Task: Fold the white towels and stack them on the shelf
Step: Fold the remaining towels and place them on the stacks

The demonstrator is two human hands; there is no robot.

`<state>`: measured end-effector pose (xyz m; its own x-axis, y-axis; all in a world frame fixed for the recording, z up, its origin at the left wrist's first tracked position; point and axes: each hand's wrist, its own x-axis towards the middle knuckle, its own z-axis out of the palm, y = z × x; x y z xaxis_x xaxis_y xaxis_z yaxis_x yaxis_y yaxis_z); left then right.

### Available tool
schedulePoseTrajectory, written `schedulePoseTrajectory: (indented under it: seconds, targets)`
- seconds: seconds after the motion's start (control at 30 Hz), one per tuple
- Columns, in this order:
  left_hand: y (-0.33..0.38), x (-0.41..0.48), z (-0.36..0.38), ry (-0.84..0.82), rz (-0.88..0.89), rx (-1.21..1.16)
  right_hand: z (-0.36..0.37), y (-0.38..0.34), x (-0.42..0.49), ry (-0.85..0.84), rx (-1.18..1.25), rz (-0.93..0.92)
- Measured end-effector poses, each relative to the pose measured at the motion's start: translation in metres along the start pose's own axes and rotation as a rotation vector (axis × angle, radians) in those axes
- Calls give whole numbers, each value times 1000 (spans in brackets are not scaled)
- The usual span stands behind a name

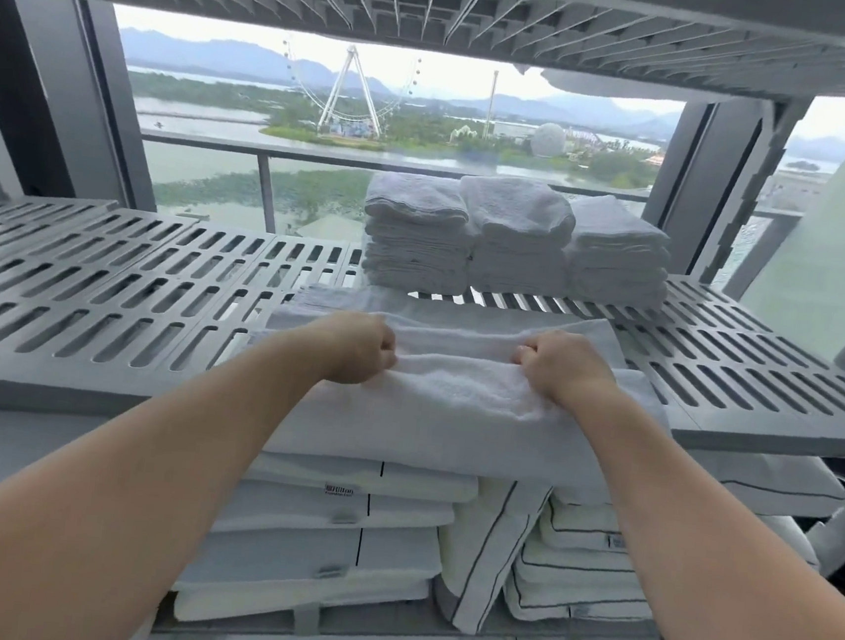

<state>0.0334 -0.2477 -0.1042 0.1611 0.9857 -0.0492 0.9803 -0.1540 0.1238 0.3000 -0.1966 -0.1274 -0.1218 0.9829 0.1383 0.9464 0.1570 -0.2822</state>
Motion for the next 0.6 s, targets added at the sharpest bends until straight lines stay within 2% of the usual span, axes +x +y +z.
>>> schedulePoseTrajectory:
  seconds: [0.1,0.2,0.3,0.43,0.6]
  targets:
    - [-4,-1,-7,-88,30,3,-2,2,5,-12,-17,-11]
    - [-8,1,-9,-63,24,-12,4,11,4,25,7,-77]
    - [-12,4,-3,25,29,15,12,23,-4,159,41,-157]
    - [-20,7,4,45,48,-2,14,29,-10,318,-10,-183]
    - [-26,6,3,6,77,-87,7,41,-18,253,-45,-122]
